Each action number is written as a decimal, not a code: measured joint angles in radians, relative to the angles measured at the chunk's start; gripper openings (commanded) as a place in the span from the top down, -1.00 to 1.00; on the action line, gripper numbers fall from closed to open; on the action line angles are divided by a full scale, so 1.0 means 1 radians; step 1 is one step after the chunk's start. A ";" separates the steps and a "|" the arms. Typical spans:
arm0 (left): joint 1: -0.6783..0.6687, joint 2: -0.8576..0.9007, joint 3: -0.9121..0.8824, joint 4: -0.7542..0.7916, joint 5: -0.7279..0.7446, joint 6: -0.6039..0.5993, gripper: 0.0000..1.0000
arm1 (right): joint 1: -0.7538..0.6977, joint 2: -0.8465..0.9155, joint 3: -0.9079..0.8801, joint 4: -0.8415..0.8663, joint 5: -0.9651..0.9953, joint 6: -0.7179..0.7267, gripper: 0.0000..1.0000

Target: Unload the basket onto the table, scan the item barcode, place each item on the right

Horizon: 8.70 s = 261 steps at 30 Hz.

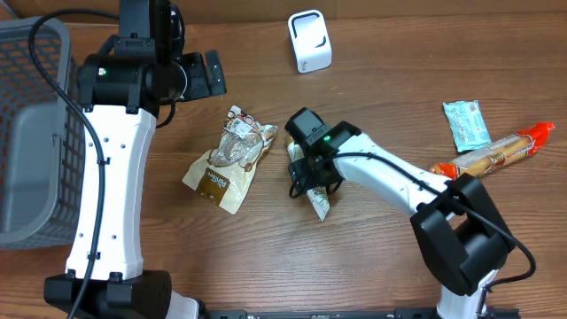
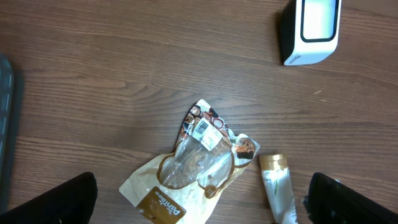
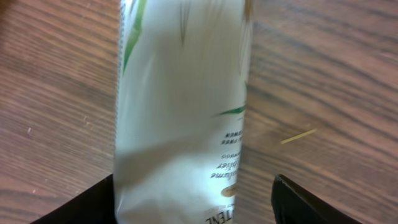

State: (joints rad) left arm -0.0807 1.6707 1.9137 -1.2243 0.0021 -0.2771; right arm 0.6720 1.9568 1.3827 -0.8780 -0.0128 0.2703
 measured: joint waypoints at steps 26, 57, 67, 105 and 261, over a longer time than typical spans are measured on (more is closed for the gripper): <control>0.000 0.000 0.000 0.000 0.000 0.000 -0.99 | -0.087 0.005 -0.074 0.123 -0.209 -0.043 0.55; 0.000 0.000 0.000 0.000 0.000 0.000 -0.99 | -0.472 -0.331 -0.074 0.171 -1.011 -0.146 0.93; 0.000 0.000 0.000 0.000 0.000 0.000 -0.99 | -0.500 -0.478 -0.066 0.127 -1.053 -0.095 0.92; 0.000 0.000 0.000 0.000 0.000 0.000 -0.99 | -0.148 0.253 0.405 0.810 0.727 -0.969 0.93; 0.000 0.000 0.000 0.000 0.000 0.000 -0.99 | 0.002 0.161 0.026 0.602 -0.411 0.481 -0.37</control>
State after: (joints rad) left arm -0.0807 1.6707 1.9137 -1.2240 0.0021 -0.2771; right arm 0.6735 2.1174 1.4086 -0.2764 -0.4240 0.7509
